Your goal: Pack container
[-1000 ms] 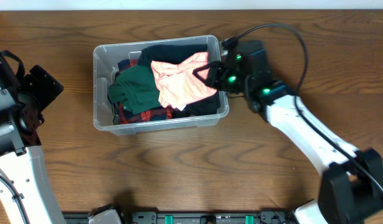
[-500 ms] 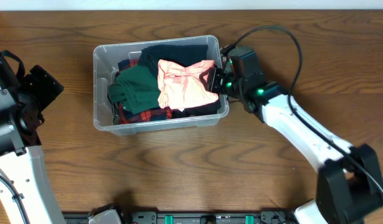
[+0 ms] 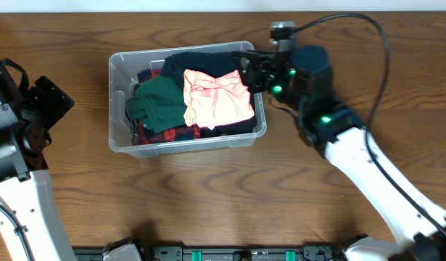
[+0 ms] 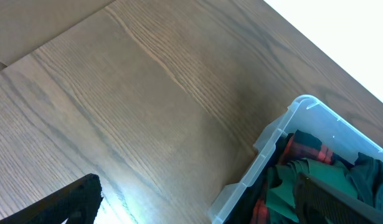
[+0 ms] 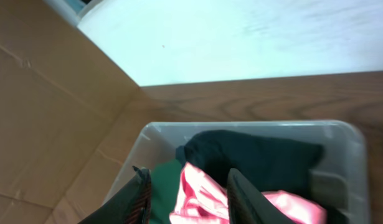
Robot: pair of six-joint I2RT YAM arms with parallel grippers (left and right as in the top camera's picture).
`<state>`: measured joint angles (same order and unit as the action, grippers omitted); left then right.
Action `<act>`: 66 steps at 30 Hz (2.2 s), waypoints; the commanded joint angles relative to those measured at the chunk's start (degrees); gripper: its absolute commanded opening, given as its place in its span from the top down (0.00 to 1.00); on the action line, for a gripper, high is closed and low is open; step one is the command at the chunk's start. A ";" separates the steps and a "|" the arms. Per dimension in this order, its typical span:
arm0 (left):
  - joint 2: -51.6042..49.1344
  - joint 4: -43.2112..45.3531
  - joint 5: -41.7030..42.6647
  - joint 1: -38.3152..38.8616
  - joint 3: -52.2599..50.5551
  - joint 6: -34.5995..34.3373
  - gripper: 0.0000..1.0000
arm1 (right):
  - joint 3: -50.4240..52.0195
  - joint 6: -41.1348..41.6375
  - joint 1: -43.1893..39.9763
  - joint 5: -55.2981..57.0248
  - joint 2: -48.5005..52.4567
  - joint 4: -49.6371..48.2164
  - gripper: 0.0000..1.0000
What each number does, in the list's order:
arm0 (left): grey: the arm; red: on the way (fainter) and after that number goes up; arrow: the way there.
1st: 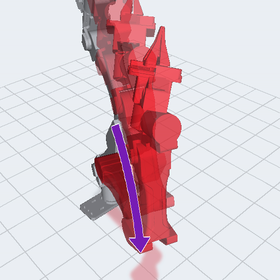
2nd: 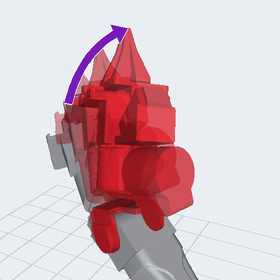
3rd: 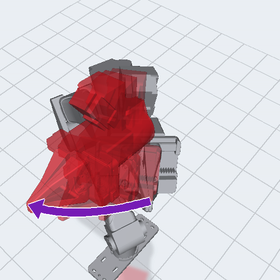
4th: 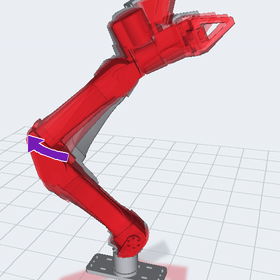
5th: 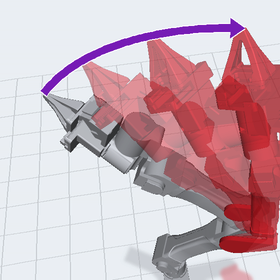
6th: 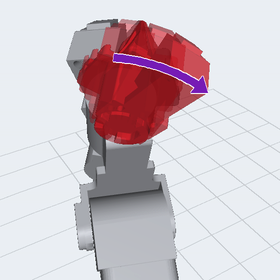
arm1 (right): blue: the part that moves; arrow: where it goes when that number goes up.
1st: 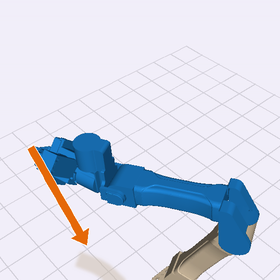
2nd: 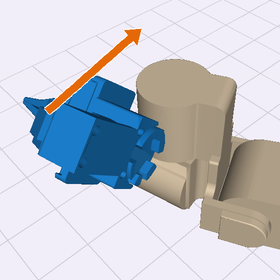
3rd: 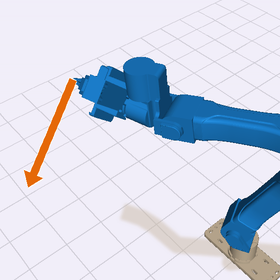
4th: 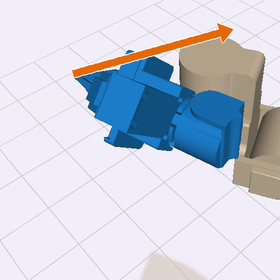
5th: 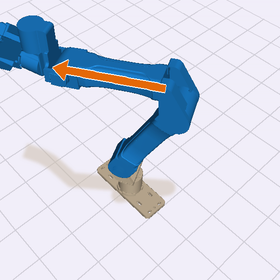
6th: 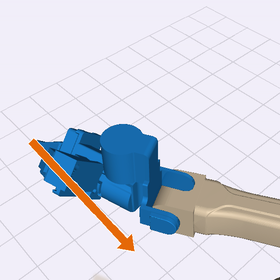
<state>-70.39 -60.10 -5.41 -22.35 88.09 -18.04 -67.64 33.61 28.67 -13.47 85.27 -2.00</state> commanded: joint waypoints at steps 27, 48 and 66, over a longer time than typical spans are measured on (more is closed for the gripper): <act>-0.13 -0.11 -0.90 -0.24 0.74 -0.24 0.02 | -0.17 -11.50 3.43 -9.57 15.06 -2.86 0.38; -0.13 -0.11 -0.90 -0.24 0.74 -0.24 0.02 | -0.17 -23.47 -15.56 7.96 -28.83 29.97 0.01; -0.13 -0.11 -0.90 -0.24 0.74 -0.24 0.02 | -0.13 -27.04 -17.07 29.77 -37.44 44.24 0.01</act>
<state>-70.39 -60.10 -5.58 -22.35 88.09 -18.04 -67.79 7.73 12.25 12.71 48.14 42.19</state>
